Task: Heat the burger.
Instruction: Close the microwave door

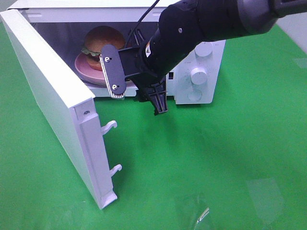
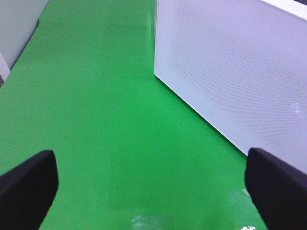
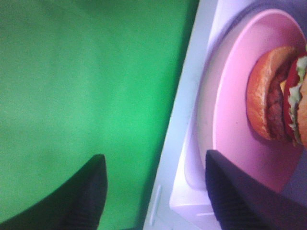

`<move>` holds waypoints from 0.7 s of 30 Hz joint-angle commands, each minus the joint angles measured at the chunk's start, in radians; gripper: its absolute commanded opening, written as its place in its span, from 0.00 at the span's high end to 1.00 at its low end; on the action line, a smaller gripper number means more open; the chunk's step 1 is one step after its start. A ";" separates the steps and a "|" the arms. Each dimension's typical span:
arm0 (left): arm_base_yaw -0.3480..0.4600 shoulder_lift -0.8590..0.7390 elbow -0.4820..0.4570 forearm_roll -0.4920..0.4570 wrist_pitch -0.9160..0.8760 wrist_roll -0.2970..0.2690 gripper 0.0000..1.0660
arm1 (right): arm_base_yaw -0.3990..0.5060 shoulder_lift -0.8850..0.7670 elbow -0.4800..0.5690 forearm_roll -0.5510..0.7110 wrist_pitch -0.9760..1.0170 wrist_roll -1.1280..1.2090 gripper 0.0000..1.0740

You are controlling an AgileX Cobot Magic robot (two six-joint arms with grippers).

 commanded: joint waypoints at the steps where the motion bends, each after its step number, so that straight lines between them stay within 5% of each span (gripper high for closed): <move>1: 0.001 -0.016 0.001 0.002 -0.001 -0.004 0.08 | 0.015 -0.051 0.055 0.004 -0.019 0.038 0.44; 21: 0.001 -0.016 0.001 0.002 -0.001 -0.004 0.08 | -0.017 -0.273 0.362 -0.004 -0.051 0.260 0.44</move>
